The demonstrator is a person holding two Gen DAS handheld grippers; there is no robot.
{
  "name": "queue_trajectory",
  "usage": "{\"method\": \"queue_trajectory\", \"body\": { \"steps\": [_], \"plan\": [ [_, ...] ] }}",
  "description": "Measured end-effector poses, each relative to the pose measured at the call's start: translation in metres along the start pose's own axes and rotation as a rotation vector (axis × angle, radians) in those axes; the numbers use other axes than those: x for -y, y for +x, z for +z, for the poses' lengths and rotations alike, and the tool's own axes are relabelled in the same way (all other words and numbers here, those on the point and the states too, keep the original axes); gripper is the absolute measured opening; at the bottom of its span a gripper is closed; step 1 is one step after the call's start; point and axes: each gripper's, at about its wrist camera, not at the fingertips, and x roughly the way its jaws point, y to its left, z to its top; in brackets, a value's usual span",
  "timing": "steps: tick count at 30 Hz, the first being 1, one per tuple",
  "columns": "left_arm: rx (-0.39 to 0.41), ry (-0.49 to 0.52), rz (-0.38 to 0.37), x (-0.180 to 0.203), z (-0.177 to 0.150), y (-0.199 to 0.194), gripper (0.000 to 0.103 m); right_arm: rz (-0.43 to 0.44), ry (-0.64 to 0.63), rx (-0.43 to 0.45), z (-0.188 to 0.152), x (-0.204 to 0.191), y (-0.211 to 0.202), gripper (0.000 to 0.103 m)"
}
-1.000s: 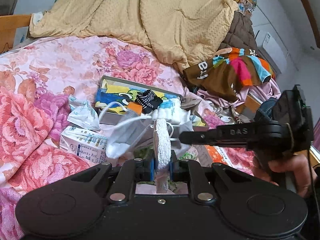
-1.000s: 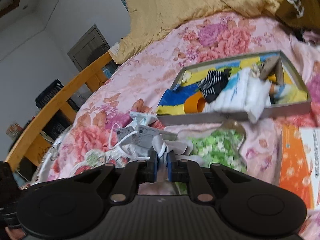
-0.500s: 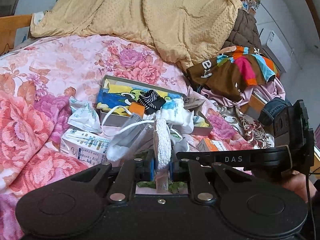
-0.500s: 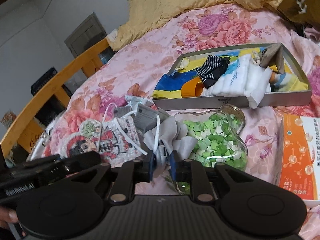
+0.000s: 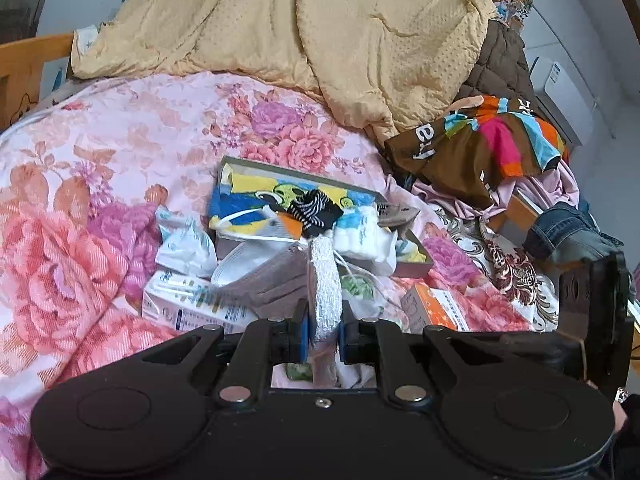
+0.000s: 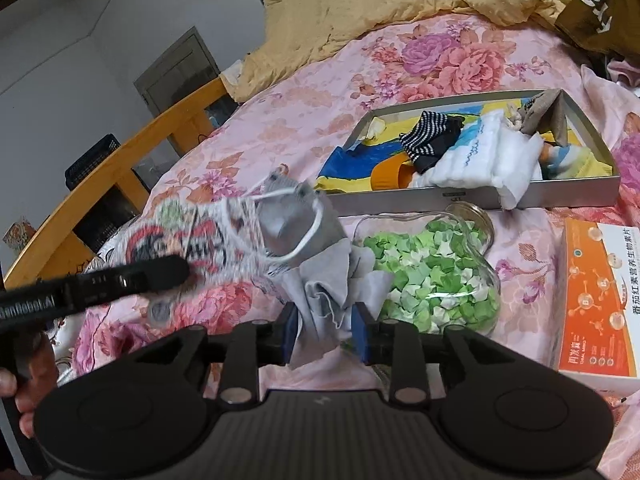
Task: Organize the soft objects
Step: 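Carry the round pad with the left tool while the right carries the grey cloth to the tray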
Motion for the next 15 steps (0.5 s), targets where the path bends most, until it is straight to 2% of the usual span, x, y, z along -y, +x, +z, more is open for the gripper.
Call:
{"method": "queue_trajectory", "body": {
  "steps": [1,3,8,15],
  "plan": [
    [0.002,0.003,0.002,0.001,0.001,-0.001,0.014,-0.006,-0.007,-0.001,0.000,-0.001,0.001,0.033],
    [0.004,0.007,0.005,0.001,0.003,-0.002,0.014,-0.015,-0.022,-0.004,-0.001,-0.004,0.002,0.013],
    [0.012,0.018,0.005,0.005,0.005,-0.009,0.014,-0.037,-0.039,0.057,0.000,-0.009,-0.007,0.008],
    [0.051,0.033,-0.024,0.016,0.017,-0.010,0.014,-0.070,-0.042,0.229,0.007,-0.005,-0.031,0.007]
  ]
}}
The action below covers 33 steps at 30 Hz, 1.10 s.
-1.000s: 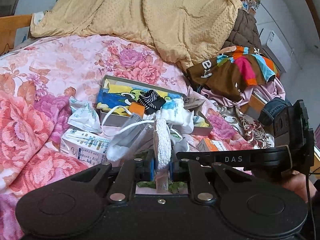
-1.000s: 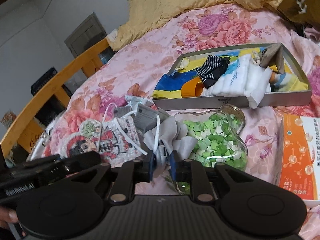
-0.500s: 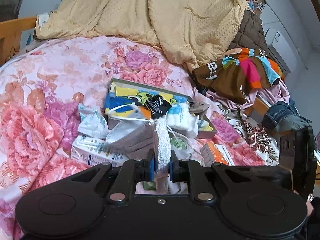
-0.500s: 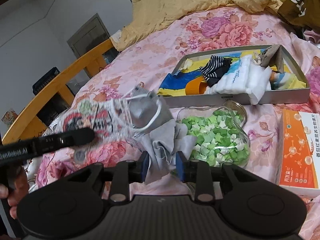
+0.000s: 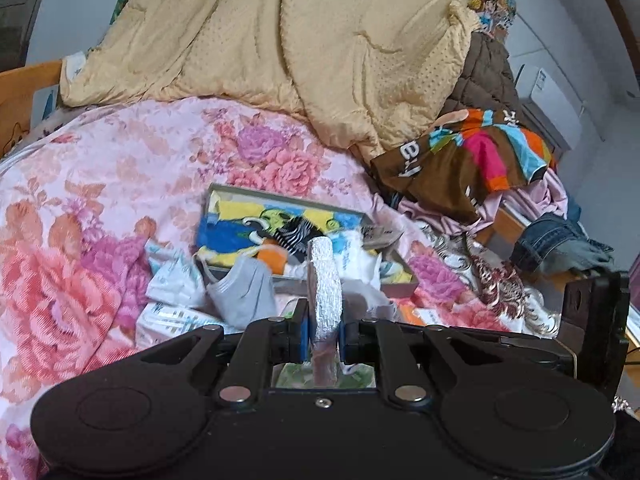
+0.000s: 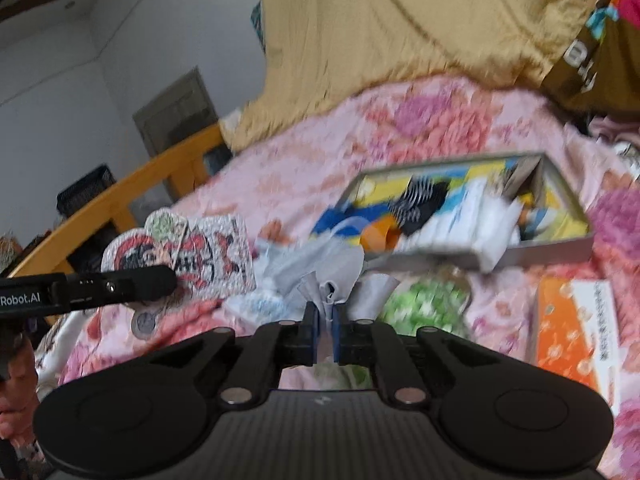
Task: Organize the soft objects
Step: 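Carry the round pad with the left tool while the right carries the grey cloth to the tray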
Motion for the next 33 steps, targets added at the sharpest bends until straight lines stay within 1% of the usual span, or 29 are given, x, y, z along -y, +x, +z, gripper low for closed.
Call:
{"method": "queue_trajectory", "body": {
  "steps": [4,7,9,13,18,25,27,33],
  "plan": [
    [0.019,0.021,-0.016,0.006,0.009,0.009,0.014,-0.042,-0.022,0.096,0.009,0.002,-0.008,0.007],
    [0.022,0.024,-0.019,0.008,0.016,0.022,0.014,-0.052,-0.029,0.157,0.020,0.007,-0.007,0.007],
    [0.023,0.043,-0.018,0.010,0.022,0.034,0.014,-0.050,-0.030,0.192,0.030,0.014,-0.001,0.007],
    [0.031,0.048,-0.018,0.007,0.037,0.061,0.014,-0.064,-0.007,0.227,0.049,0.036,0.021,0.007],
    [0.043,0.068,-0.011,0.000,0.057,0.106,0.014,-0.071,0.045,0.233,0.060,0.066,0.053,0.007],
    [0.062,0.034,0.011,-0.011,0.078,0.174,0.014,-0.062,0.133,0.229,0.067,0.102,0.086,0.007],
    [0.056,0.029,0.023,-0.013,0.081,0.192,0.014,-0.056,0.146,0.219,0.070,0.110,0.096,0.007],
    [0.000,0.094,0.069,-0.014,0.082,0.231,0.014,-0.048,0.143,0.218,0.078,0.119,0.120,0.007]
  ]
}}
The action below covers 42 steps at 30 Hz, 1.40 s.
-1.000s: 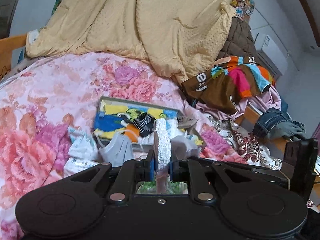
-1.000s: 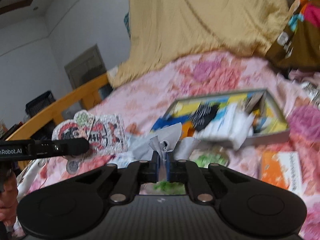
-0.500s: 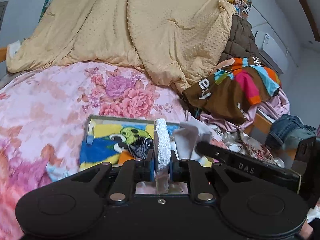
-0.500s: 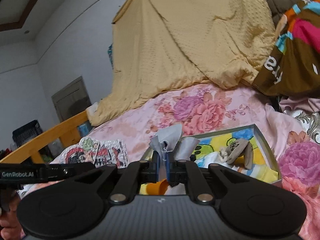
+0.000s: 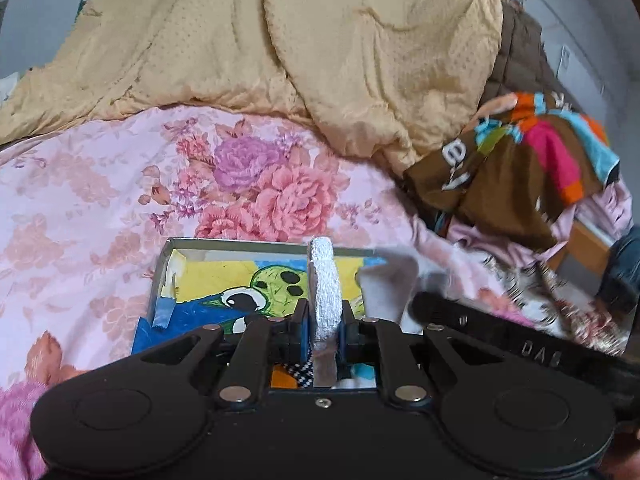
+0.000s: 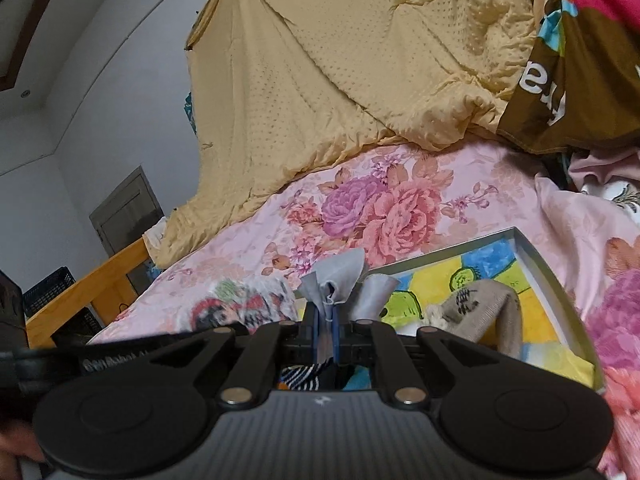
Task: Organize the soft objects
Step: 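Carry the round pad with the left tool while the right carries the grey cloth to the tray, then open the left tool over the tray while the right releases the grey cloth into it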
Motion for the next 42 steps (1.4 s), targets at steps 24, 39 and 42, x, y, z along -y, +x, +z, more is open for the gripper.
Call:
{"method": "queue_trajectory", "body": {
  "steps": [24,39,42],
  "plan": [
    [-0.034,-0.146,0.037,-0.007,-0.012,0.046,0.015,-0.128,0.052,-0.098,-0.002,0.023,0.020,0.013],
    [-0.078,-0.180,0.079,-0.019,-0.013,0.036,0.036,-0.179,-0.001,-0.088,-0.002,0.016,0.010,0.046],
    [-0.073,-0.175,0.092,-0.021,-0.011,0.029,0.044,-0.191,-0.014,-0.083,-0.002,0.013,0.006,0.048]
  ]
}}
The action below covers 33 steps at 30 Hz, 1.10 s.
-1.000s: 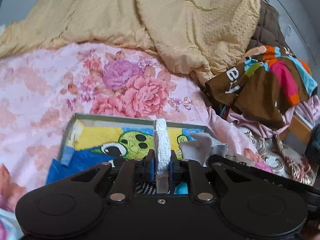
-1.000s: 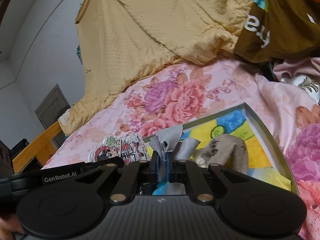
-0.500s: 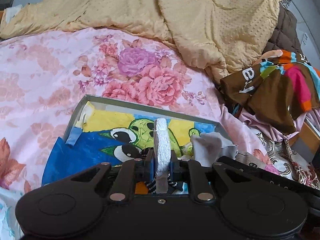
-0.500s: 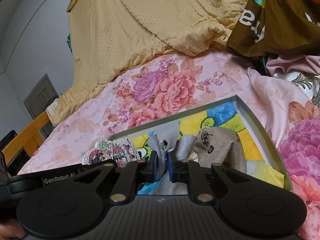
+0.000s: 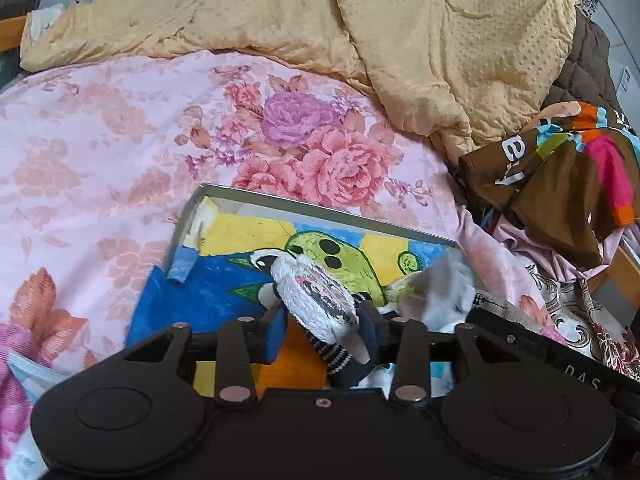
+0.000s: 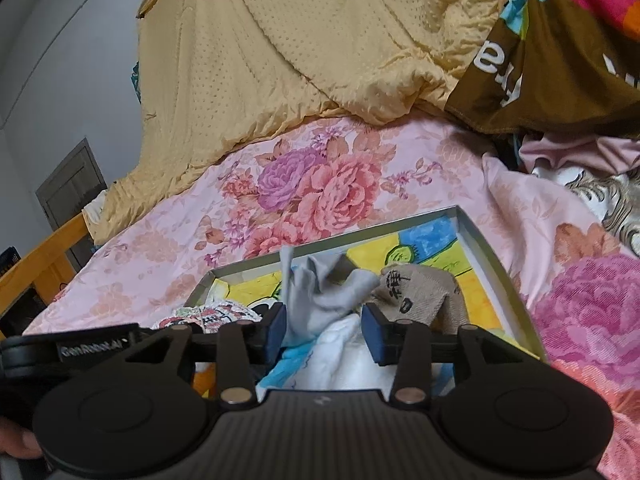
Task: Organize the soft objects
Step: 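Open the left tool over the tray while the right releases the grey cloth into it, then withdraw both open tools from the tray back over the pile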
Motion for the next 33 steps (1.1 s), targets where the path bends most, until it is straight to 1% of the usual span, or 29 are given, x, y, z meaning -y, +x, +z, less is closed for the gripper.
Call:
{"method": "queue_trajectory", "body": {
  "steps": [1,2,3,6,7,8,9,11,13,15,17,18,22,26,29,33],
  "plan": [
    [0.004,0.001,0.008,0.000,0.000,-0.002,0.049,0.000,0.000,0.002,0.000,-0.001,-0.002,0.049],
    [0.010,0.003,0.023,-0.001,0.000,-0.006,0.055,0.002,-0.001,0.003,0.000,-0.001,-0.004,0.052],
    [0.020,0.005,0.039,-0.001,-0.001,-0.009,0.056,0.001,-0.004,0.005,0.000,-0.002,-0.006,0.056],
    [0.036,0.007,0.062,-0.005,-0.002,-0.020,0.061,-0.010,-0.024,0.022,-0.001,-0.007,-0.016,0.063],
    [0.043,0.008,0.069,-0.005,-0.002,-0.025,0.065,-0.014,-0.027,0.028,-0.001,-0.008,-0.020,0.064],
    [0.049,0.009,0.073,-0.006,-0.002,-0.030,0.069,-0.017,-0.028,0.035,-0.001,-0.009,-0.024,0.069],
    [0.054,0.007,0.073,-0.006,-0.002,-0.035,0.071,-0.019,-0.028,0.044,-0.001,-0.010,-0.029,0.072],
    [0.063,0.001,0.066,-0.006,-0.002,-0.047,0.080,-0.023,-0.031,0.061,0.001,-0.012,-0.038,0.075],
    [0.071,0.001,0.064,-0.005,-0.003,-0.059,0.086,-0.031,-0.036,0.085,0.003,-0.014,-0.049,0.080],
    [0.079,0.017,0.065,-0.001,-0.005,-0.072,0.090,-0.032,-0.036,0.106,0.003,-0.015,-0.062,0.087],
    [0.089,0.033,0.061,0.001,-0.007,-0.086,0.096,-0.032,-0.031,0.123,0.002,-0.016,-0.074,0.091],
    [0.096,0.042,0.060,0.002,-0.009,-0.093,0.096,-0.035,-0.030,0.132,0.001,-0.017,-0.082,0.094],
    [0.122,0.057,0.054,0.005,-0.019,-0.123,0.098,-0.043,-0.039,0.145,-0.004,-0.023,-0.109,0.098],
    [0.157,0.021,0.047,0.001,-0.034,-0.149,0.099,-0.046,-0.058,0.153,-0.011,-0.034,-0.136,0.102],
    [0.181,0.000,0.054,-0.002,-0.046,-0.166,0.100,-0.059,-0.082,0.173,-0.019,-0.043,-0.155,0.102],
    [0.195,-0.008,0.057,-0.005,-0.059,-0.187,0.101,-0.048,-0.078,0.186,-0.033,-0.047,-0.175,0.103]
  ]
}}
